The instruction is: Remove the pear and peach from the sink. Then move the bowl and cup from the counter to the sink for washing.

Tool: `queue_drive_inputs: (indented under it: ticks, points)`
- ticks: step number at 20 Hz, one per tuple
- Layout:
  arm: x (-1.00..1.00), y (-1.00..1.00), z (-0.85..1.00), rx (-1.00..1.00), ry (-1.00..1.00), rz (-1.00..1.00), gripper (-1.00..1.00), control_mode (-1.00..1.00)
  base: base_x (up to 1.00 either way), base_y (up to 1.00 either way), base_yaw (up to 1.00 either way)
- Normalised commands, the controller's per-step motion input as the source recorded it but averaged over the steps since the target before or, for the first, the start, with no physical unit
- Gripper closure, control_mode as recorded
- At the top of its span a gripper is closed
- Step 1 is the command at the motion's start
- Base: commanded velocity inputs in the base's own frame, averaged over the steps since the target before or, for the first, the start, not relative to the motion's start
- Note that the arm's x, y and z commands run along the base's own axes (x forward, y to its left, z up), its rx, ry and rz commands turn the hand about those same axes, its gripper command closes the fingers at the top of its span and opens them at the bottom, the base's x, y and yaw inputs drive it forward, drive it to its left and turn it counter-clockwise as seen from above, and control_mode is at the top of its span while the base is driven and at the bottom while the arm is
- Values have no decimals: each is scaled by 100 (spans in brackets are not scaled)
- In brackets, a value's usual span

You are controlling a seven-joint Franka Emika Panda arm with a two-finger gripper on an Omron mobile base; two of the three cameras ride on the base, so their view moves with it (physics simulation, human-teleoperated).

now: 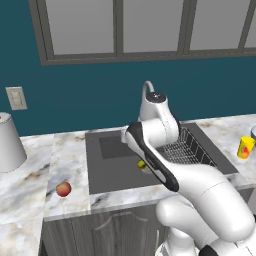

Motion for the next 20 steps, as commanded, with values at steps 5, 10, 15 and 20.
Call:
queue_drive_inputs:
  ticks: [5, 10, 15, 20]
  points:
    - [5, -9, -3, -6, -1, -11, -100, -100, 0, 0, 0]
    - [8, -8, -4, -3, 0, -11, -100, -100, 0, 0, 0]
    - [8, -7, -4, 0, -5, -8, -100, -100, 0, 0, 0]
    - [16, -7, -7, 0, -1, -5, -100, -100, 0, 0, 0]
